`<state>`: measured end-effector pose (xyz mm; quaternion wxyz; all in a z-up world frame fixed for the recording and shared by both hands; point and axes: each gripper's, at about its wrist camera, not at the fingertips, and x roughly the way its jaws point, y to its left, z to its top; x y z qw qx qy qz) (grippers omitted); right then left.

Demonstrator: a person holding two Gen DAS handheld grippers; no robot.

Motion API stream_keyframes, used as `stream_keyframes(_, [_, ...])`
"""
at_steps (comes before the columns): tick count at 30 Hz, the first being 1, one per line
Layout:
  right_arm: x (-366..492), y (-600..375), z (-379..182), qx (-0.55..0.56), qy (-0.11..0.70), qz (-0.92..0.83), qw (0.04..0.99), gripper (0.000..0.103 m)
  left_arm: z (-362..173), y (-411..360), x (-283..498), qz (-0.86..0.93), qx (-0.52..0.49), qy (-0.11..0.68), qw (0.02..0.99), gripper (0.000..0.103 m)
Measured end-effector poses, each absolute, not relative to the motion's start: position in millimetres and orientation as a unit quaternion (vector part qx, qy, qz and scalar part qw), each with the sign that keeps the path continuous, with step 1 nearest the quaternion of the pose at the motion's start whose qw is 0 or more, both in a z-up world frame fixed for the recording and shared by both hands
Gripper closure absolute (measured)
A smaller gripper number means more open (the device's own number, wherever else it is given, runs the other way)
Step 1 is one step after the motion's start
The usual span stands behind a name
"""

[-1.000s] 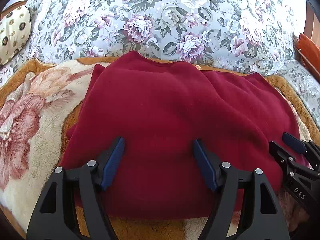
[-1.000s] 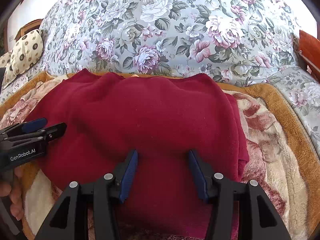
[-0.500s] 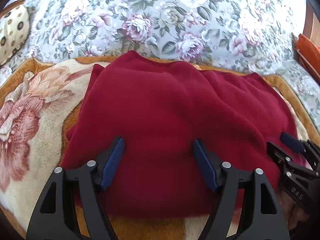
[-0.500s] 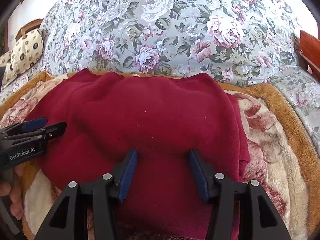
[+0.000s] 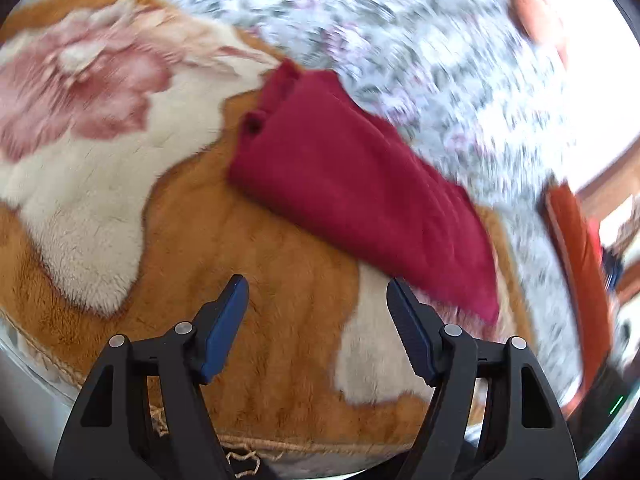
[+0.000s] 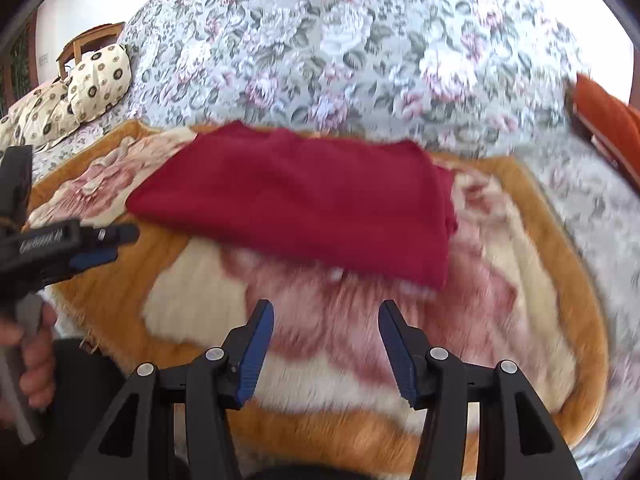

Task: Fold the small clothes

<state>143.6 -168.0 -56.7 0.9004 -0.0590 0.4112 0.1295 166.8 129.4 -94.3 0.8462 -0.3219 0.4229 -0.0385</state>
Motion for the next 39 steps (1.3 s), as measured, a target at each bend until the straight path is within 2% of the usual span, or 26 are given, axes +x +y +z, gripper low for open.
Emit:
stream_keyframes(2, [137, -171, -61, -0.045, 0.422, 0.121, 0.897, 0.051, -95, 135, 179, -0.04, -0.345, 0.396, 0.85, 0.031])
stream_keyframes(5, [138, -177, -65, -0.035, 0.43, 0.109, 0.896, 0.05, -115, 137, 206, -0.036, -0.382, 0.413, 0.826, 0.031])
stream_keyframes(6, [141, -176, -70, -0.037, 0.441, 0.109, 0.89, 0.051, -116, 140, 206, -0.035, -0.39, 0.402, 0.828, 0.022])
stream_keyframes(8, [145, -173, -75, -0.042, 0.457, 0.113, 0.881, 0.051, -115, 140, 209, -0.046, -0.412, 0.366, 0.833, 0.012])
stream_keyframes(13, [147, -169, -80, -0.051, 0.465, 0.121, 0.875, 0.051, -116, 132, 215, -0.03, -0.405, 0.327, 0.853, 0.01])
stream_keyframes(21, [150, -169, -82, -0.042, 0.48, 0.13, 0.867, 0.051, -118, 135, 219, -0.03, -0.389, 0.327, 0.86, 0.006])
stream_keyframes(27, [158, -162, -90, -0.056, 0.525, 0.133, 0.838, 0.051, -118, 129, 221, -0.033, -0.36, 0.34, 0.868, 0.005])
stream_keyframes(30, [161, -156, -93, -0.063, 0.544, 0.132, 0.826, 0.045, -118, 131, 221, -0.038, -0.363, 0.341, 0.866, 0.005])
stream_keyframes(31, [161, -154, -94, -0.065, 0.551, 0.136, 0.821, 0.036, -118, 131, 221, -0.04, -0.364, 0.342, 0.865, 0.005])
stream_keyframes(34, [163, -140, -99, -0.103, 0.571, 0.149, 0.801, 0.022, -118, 133, 221, -0.044, -0.366, 0.341, 0.865, 0.005])
stream_keyframes(39, [165, -131, -103, -0.132, 0.583, 0.152, 0.787, 0.014, -117, 132, 219, -0.045, -0.368, 0.338, 0.865, 0.005])
